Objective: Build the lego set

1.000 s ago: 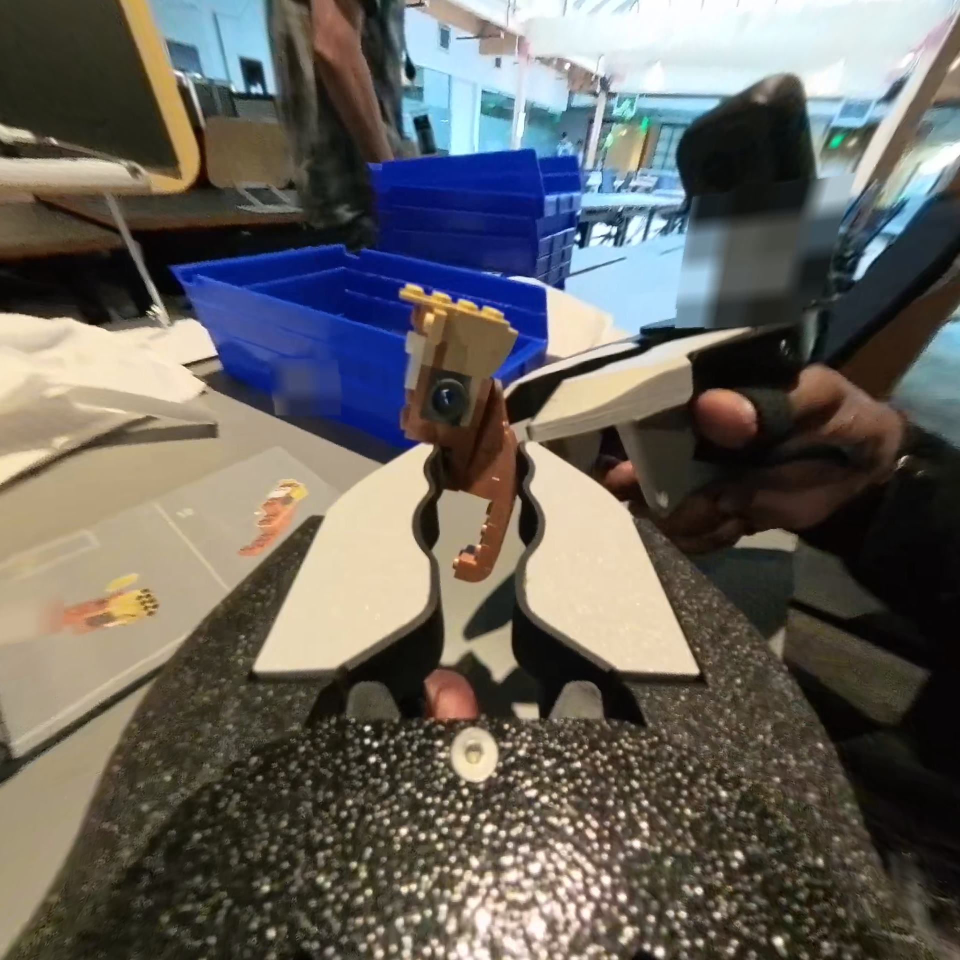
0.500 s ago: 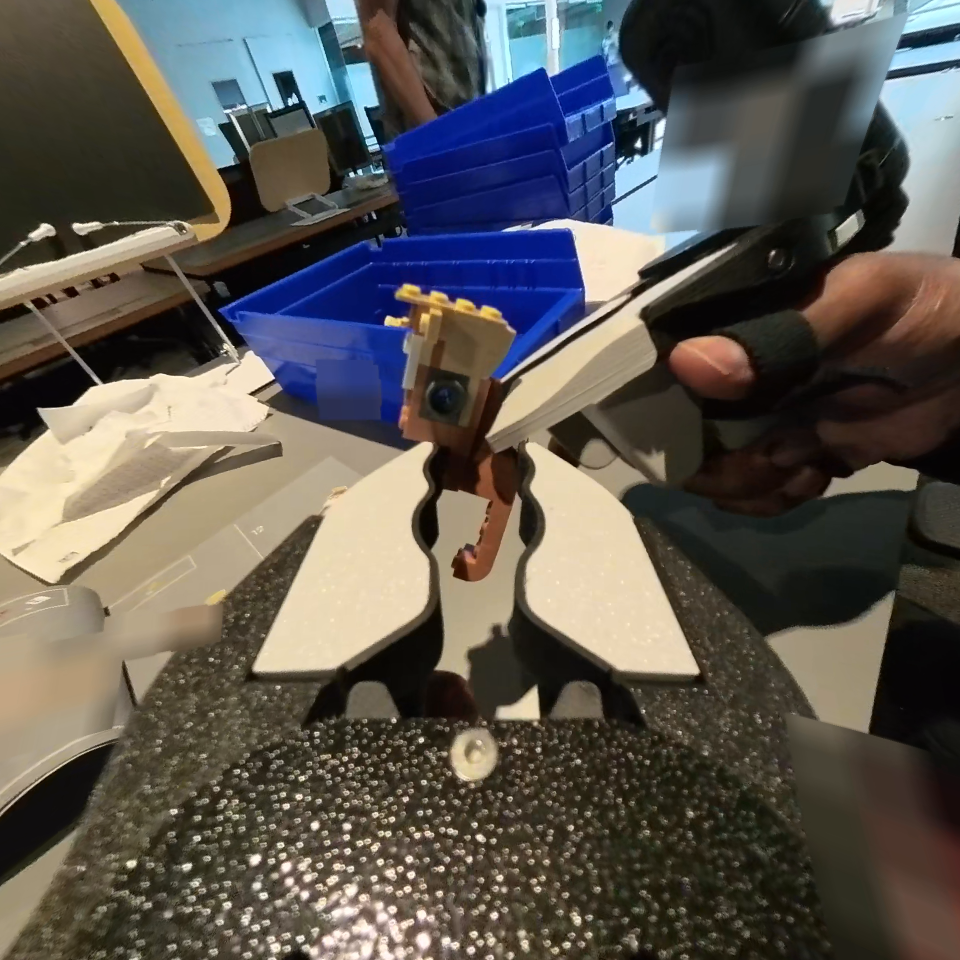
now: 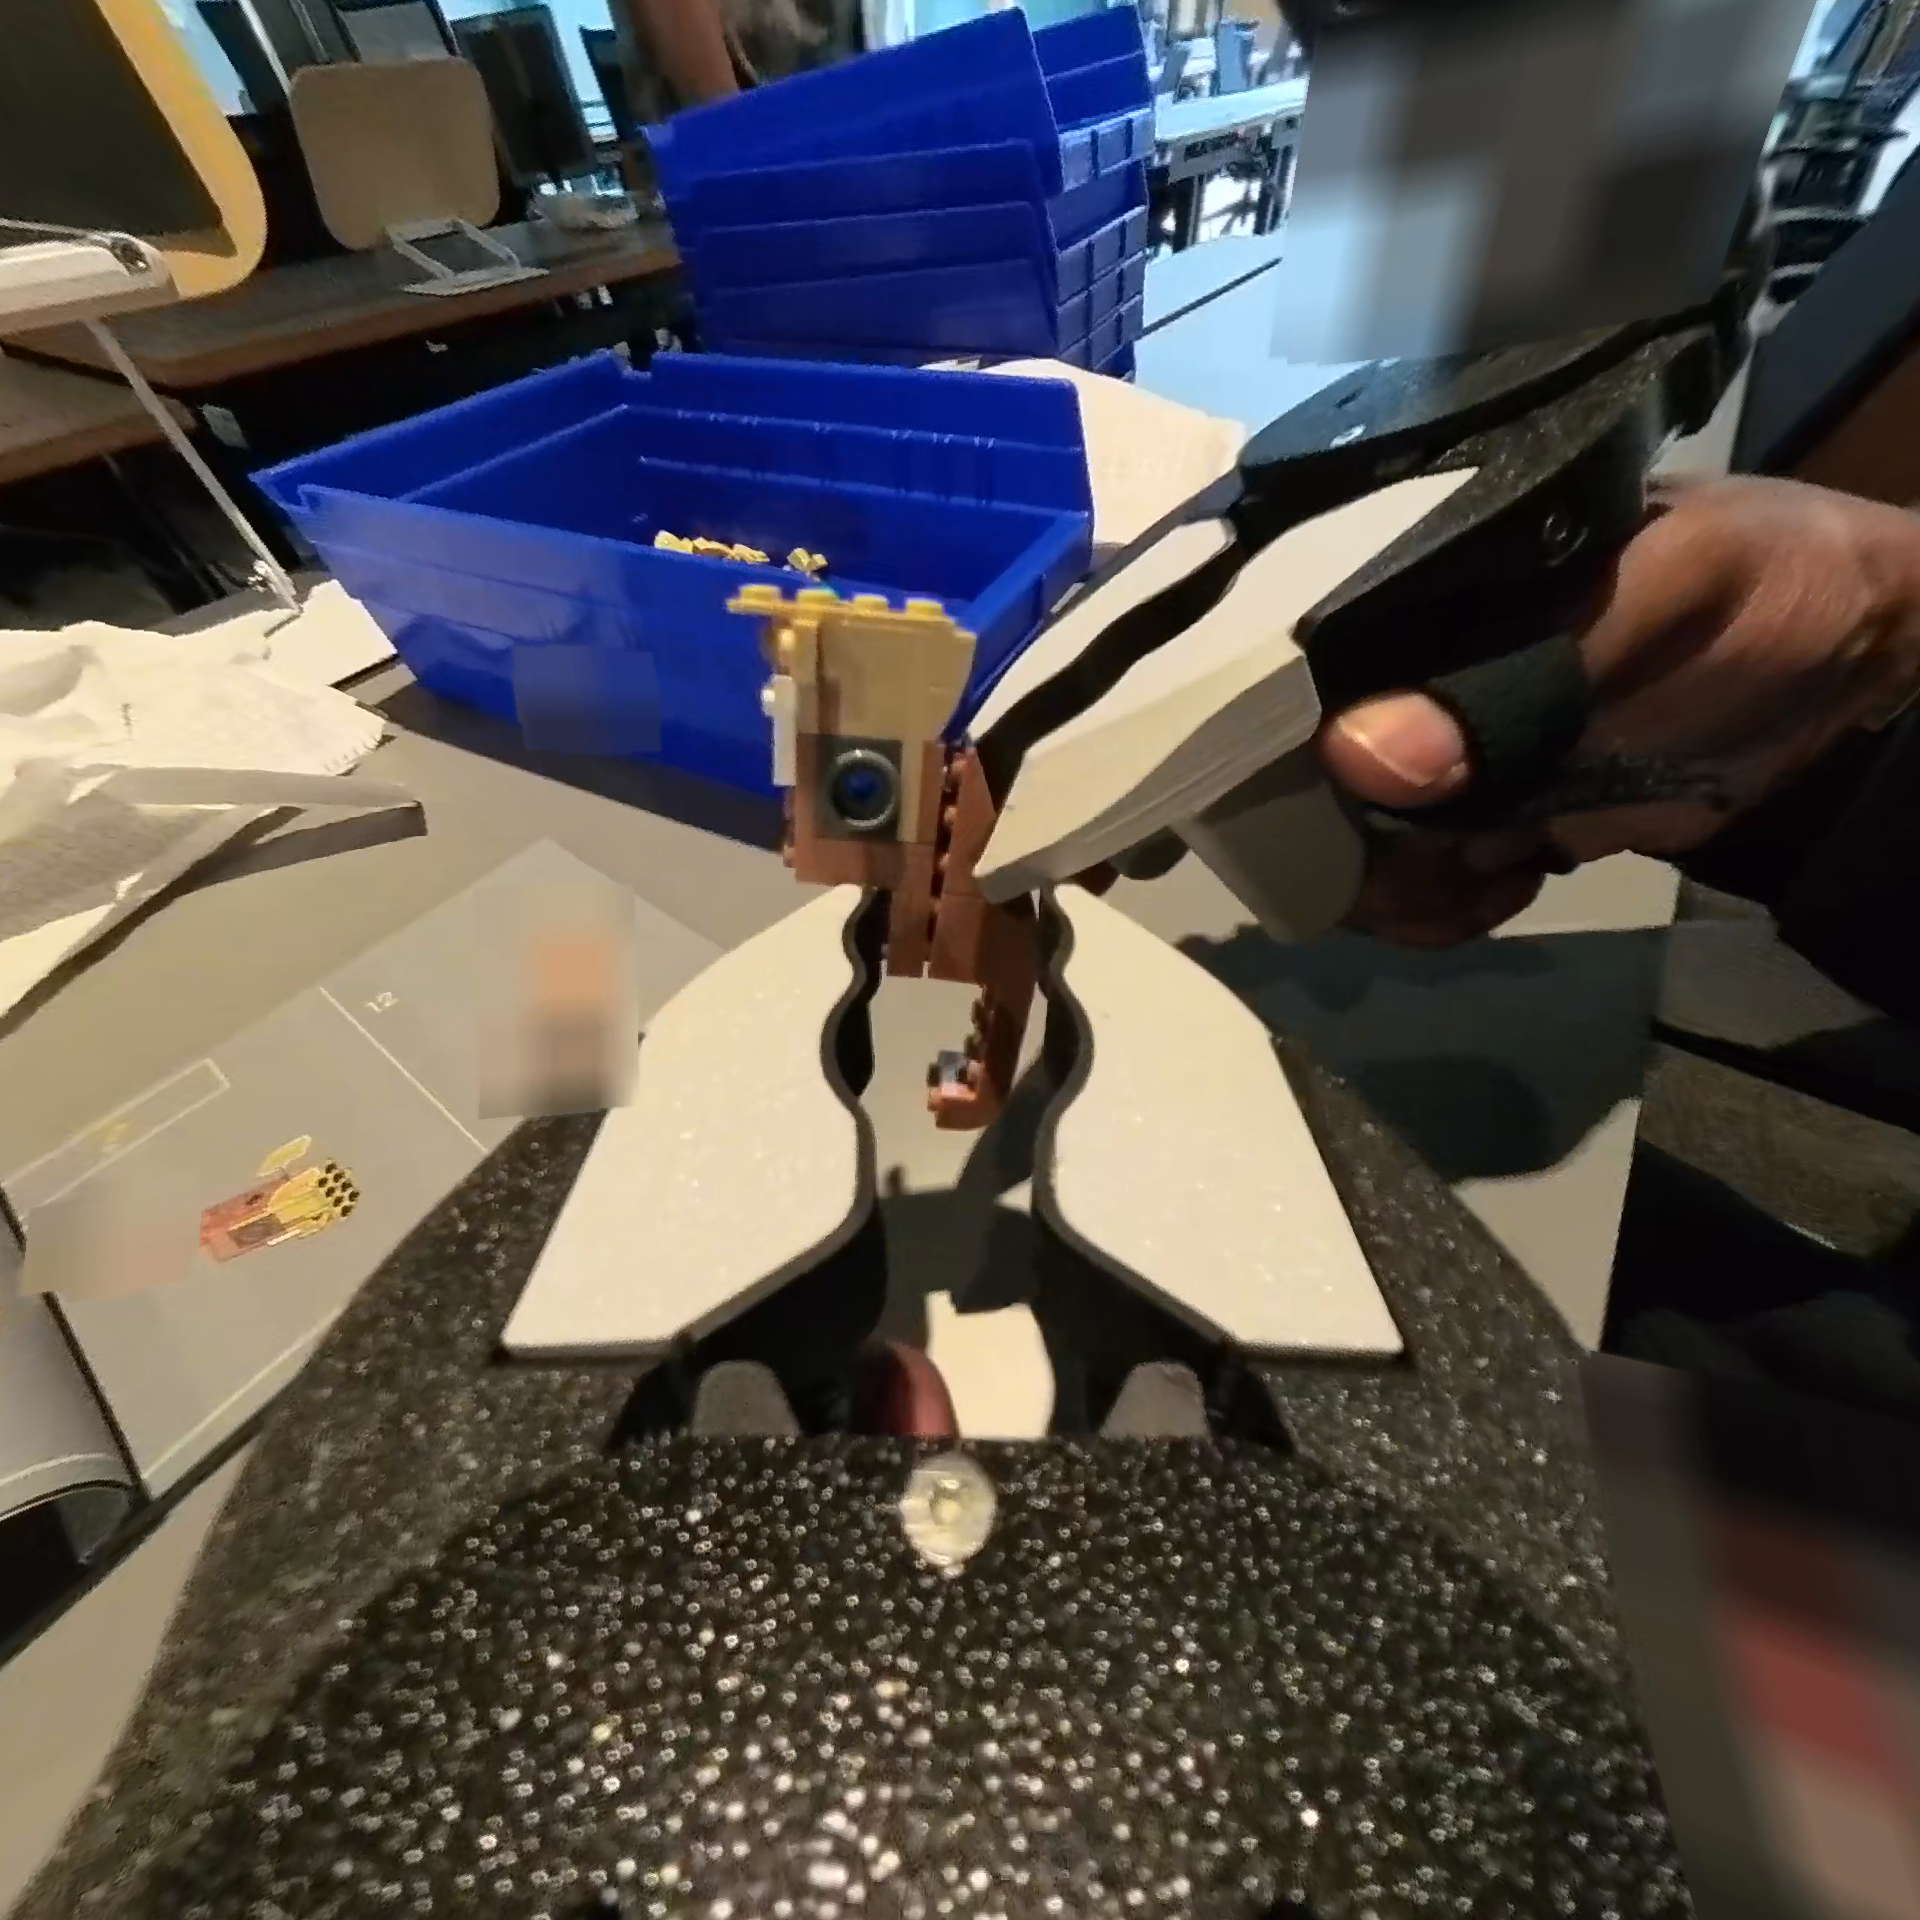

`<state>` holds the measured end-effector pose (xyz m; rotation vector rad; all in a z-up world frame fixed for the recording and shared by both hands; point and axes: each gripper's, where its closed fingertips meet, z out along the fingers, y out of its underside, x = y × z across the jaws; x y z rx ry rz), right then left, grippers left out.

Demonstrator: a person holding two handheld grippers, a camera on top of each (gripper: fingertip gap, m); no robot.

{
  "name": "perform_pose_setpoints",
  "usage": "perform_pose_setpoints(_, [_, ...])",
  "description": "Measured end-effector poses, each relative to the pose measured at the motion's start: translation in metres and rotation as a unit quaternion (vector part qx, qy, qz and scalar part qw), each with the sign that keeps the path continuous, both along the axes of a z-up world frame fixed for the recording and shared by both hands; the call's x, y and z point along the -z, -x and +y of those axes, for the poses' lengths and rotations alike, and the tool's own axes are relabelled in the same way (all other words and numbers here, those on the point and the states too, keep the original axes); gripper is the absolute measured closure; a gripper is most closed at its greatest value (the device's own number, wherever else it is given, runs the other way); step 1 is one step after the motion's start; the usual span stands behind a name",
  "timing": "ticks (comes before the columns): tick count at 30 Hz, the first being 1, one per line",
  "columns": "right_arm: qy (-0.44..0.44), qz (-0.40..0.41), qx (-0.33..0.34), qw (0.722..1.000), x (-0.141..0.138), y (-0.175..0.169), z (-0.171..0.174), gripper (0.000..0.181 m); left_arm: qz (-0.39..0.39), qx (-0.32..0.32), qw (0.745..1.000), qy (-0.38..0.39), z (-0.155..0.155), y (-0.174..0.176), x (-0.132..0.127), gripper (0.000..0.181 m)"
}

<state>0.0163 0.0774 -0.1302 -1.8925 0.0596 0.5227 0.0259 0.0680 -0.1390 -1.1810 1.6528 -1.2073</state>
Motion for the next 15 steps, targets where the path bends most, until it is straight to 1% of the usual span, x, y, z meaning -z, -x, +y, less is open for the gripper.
perform_pose_setpoints(5, [0.008, 0.012, -0.012, 1.000, 0.0003, 0.0008, -0.0014, 0.163, -0.016, 0.000, 0.998, -0.065, -0.0005, -0.0004, 0.0007, 0.154])
perform_pose_setpoints(8, [0.010, 0.007, -0.010, 1.000, -0.0006, 0.0000, -0.0011, 0.163, -0.031, -0.002, 0.997, -0.077, -0.0003, -0.0015, -0.0013, 0.154])
perform_pose_setpoints(12, [0.013, 0.007, -0.007, 1.000, -0.0009, -0.0002, 0.0008, 0.163, -0.040, 0.001, 0.998, -0.056, 0.0003, -0.0014, -0.0015, 0.154])
perform_pose_setpoints(15, [0.006, 0.024, -0.009, 1.000, -0.0036, 0.0006, 0.0022, 0.161, -0.044, 0.005, 0.999, -0.010, 0.0011, -0.0009, -0.0028, 0.155])
